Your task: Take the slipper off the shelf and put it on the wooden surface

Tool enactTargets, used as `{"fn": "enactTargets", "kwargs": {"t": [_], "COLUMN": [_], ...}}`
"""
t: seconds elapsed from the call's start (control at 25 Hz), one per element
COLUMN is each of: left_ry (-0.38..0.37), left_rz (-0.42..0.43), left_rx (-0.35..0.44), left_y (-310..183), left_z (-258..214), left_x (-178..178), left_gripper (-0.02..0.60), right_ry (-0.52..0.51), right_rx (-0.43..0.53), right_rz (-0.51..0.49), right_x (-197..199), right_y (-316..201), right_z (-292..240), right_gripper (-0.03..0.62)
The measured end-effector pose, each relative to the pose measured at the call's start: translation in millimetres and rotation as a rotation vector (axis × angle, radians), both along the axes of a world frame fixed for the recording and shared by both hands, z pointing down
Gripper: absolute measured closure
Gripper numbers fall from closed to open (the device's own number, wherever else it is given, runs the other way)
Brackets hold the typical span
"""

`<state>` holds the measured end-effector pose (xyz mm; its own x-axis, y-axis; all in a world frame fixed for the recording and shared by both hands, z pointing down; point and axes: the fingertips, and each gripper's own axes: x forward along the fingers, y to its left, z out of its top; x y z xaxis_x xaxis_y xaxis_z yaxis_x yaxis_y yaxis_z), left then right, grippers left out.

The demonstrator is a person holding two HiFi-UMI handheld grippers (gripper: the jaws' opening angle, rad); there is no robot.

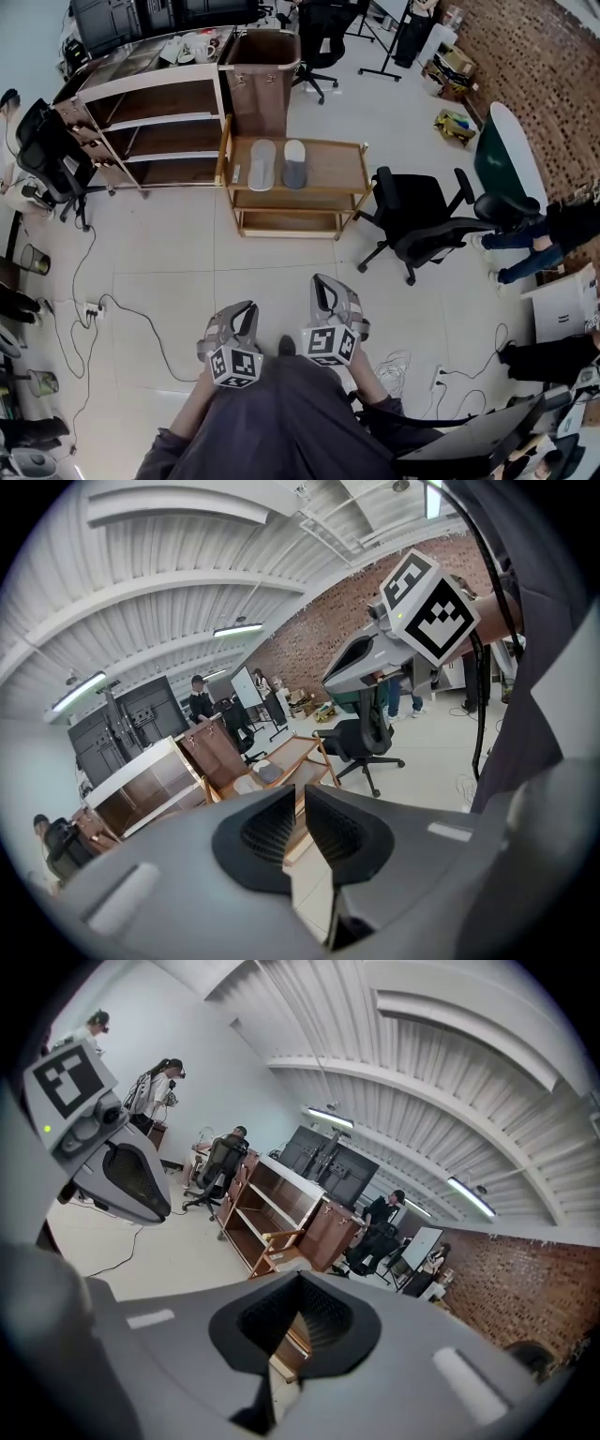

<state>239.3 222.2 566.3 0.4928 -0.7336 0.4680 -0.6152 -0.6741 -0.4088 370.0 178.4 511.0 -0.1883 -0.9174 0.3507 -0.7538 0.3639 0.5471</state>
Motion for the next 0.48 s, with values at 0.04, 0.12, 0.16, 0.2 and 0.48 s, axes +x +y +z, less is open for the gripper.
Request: {"fn": "enactTargets", "kwargs": {"t": [0.04,0.12,0.16,0.2,0.48], "left_ry": [-0.001,-0.002,-0.003,-0.003,0.0], "left_rz": [-0.002,-0.005,-0.005,-0.006,-0.011], "left_rx": [0.001,0.003,0.004,0.004,0.009], "left_y": [0.5,0.9,1.2,1.8,0.8], "left_z": [-0.4,-0.8,-1.2,-1.7,-3.9], "left_x": [-0.6,-0.6,-0.2,0.1,-1.0], "left_gripper": [0.532,0.532,0.532,0.532,0.532], "right_ry": [0.002,0.005,0.004,0.003,-0.004], "right_rx": [-0.001,-0.004,-0.004,-0.004,0.001], "right_rz": [-0.004,-0.011,-0.014,-0.015,-0.011], "right_x": [0.1,0.6,1.1,1.6,3.5], "right_y": [0.9,2.1,2.7,3.4,2.8], "right_z": [1.7,3.4,3.2,2.5,-3.9], "right_gripper": [0.591,0.591,0.592,0.592,0.592]}}
